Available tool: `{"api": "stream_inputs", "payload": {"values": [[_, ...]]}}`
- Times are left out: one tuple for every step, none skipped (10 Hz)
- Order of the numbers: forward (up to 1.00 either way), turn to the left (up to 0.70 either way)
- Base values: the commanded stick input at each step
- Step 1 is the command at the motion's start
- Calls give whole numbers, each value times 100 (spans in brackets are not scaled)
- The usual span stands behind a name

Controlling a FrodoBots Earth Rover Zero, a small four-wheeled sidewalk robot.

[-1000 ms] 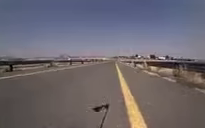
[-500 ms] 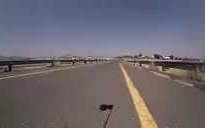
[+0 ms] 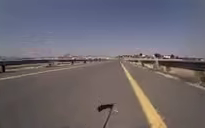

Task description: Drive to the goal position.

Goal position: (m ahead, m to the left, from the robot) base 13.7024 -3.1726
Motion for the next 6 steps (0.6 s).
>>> {"api": "stream_inputs", "payload": {"values": [[100, -1], [100, -1], [100, -1], [100, -1], [100, -1], [100, -1]]}}
